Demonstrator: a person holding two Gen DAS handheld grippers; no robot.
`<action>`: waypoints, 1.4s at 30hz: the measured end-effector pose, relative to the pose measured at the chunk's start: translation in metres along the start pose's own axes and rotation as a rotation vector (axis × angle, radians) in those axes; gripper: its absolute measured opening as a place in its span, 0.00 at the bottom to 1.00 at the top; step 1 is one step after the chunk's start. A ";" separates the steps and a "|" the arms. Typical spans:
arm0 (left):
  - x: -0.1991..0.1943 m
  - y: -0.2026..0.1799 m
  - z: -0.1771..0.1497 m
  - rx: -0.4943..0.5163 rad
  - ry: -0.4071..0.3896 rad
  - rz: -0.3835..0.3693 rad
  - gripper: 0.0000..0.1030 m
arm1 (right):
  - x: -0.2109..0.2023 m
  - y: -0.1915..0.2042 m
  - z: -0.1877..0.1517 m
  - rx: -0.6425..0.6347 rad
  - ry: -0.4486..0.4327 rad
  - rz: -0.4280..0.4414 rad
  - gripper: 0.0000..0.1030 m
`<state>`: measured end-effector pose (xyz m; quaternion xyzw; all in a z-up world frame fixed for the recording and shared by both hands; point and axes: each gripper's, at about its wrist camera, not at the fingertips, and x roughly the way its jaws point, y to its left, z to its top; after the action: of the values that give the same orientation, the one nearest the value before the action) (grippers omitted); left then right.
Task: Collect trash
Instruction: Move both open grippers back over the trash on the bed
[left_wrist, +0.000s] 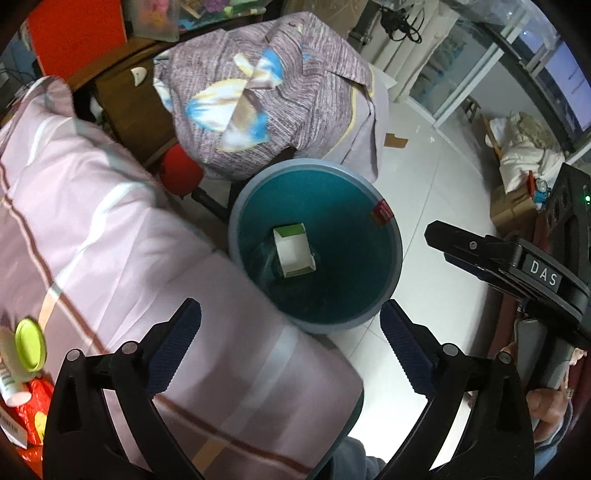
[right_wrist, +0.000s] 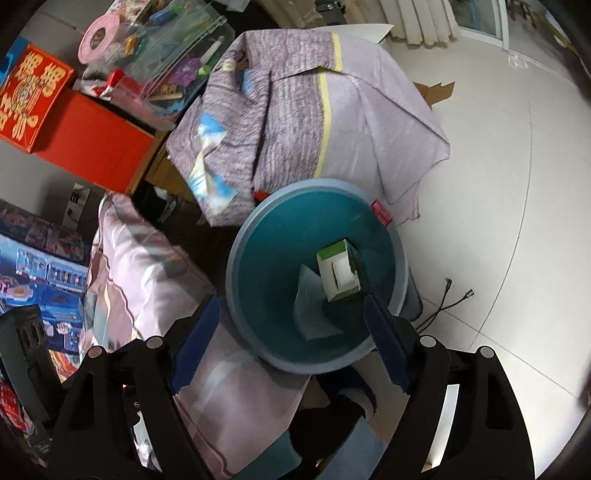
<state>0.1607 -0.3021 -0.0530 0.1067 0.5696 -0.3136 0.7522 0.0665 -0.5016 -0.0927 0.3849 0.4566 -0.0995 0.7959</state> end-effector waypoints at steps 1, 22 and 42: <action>-0.003 0.002 -0.004 -0.002 -0.002 0.001 0.95 | -0.001 0.004 -0.004 -0.006 0.002 -0.002 0.77; -0.106 0.111 -0.150 -0.148 -0.140 0.013 0.96 | -0.016 0.133 -0.136 -0.260 0.157 0.004 0.84; -0.181 0.236 -0.318 -0.380 -0.243 0.171 0.96 | 0.028 0.239 -0.288 -0.561 0.516 0.032 0.84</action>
<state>0.0218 0.1098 -0.0368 -0.0273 0.5127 -0.1465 0.8455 0.0163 -0.1303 -0.0731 0.1716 0.6454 0.1421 0.7306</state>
